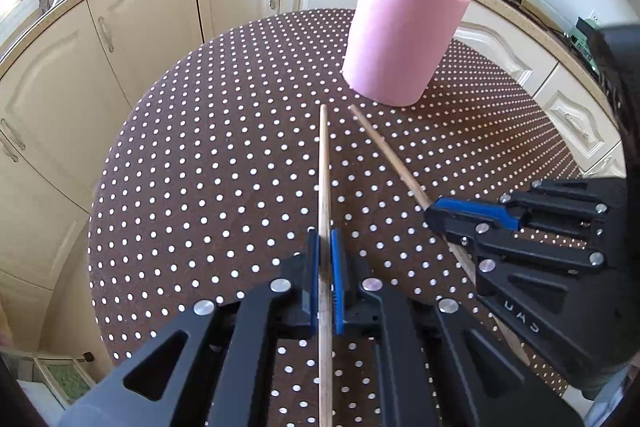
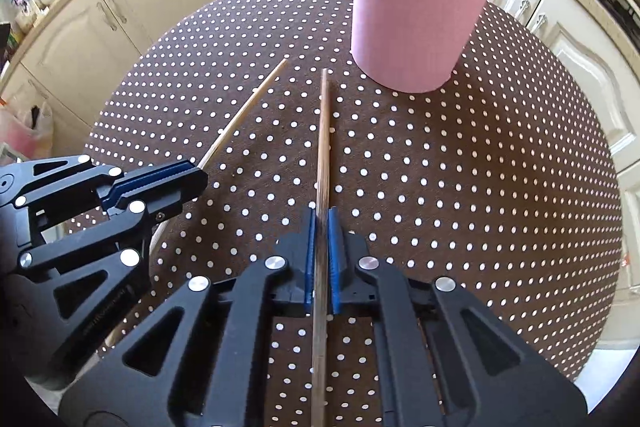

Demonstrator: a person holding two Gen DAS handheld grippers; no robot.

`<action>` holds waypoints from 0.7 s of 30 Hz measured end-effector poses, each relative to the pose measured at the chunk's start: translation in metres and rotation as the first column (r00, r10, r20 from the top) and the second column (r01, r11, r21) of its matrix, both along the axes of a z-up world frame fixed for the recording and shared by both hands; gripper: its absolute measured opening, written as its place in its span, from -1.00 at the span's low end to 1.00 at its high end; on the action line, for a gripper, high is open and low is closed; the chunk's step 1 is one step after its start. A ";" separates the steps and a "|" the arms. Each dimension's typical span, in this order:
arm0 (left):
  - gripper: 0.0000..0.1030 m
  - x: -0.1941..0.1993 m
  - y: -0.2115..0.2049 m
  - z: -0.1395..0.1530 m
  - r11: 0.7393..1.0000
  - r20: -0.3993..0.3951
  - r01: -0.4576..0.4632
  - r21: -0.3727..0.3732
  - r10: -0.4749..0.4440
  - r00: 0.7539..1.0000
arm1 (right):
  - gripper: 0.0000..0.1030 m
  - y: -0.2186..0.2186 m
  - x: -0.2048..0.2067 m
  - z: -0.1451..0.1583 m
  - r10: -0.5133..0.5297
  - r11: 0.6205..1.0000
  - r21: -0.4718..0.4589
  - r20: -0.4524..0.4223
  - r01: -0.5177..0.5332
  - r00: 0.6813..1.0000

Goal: Organize utensils
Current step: 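Grasp a chopstick with the left tool while the right tool grasps another, then lift the chopstick in the left tool over the cup while the right tool does likewise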

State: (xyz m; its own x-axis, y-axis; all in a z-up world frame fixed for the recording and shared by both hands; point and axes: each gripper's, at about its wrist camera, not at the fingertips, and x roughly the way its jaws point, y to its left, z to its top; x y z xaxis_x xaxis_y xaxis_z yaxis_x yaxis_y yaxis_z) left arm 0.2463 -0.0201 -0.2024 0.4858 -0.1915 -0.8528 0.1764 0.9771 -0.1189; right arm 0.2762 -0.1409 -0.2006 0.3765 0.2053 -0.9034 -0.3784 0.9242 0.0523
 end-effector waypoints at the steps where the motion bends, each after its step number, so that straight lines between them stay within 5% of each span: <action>1: -0.88 -0.001 -0.001 0.001 1.000 0.000 0.005 -0.006 -0.005 1.000 | -0.87 -0.006 0.000 -0.003 0.001 1.000 0.011 0.003 -0.001 1.000; 11: -0.88 -0.017 -0.016 0.017 0.997 0.056 0.064 -0.043 -0.062 0.997 | -0.87 -0.058 -0.046 0.017 -0.027 0.978 0.208 0.089 0.008 0.996; 17: -0.88 -0.033 -0.033 0.050 0.987 0.206 0.119 -0.107 -0.095 0.974 | -0.87 -0.098 -0.067 0.050 -0.113 0.934 0.356 0.229 0.025 0.967; 21: -0.88 -0.045 -0.044 0.075 0.991 0.327 0.101 -0.083 -0.069 0.943 | -0.87 -0.100 -0.089 0.080 -0.143 0.904 0.428 0.342 -0.019 0.929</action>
State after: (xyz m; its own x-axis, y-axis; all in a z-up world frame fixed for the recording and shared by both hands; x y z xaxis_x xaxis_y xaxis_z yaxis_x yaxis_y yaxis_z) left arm 0.2016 -0.0643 -0.1274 0.7100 -0.3181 -0.6283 0.3028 0.9434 -0.1354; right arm 0.1871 -0.2411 -0.1208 0.6804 0.4965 -0.5389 -0.3880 0.8680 0.3098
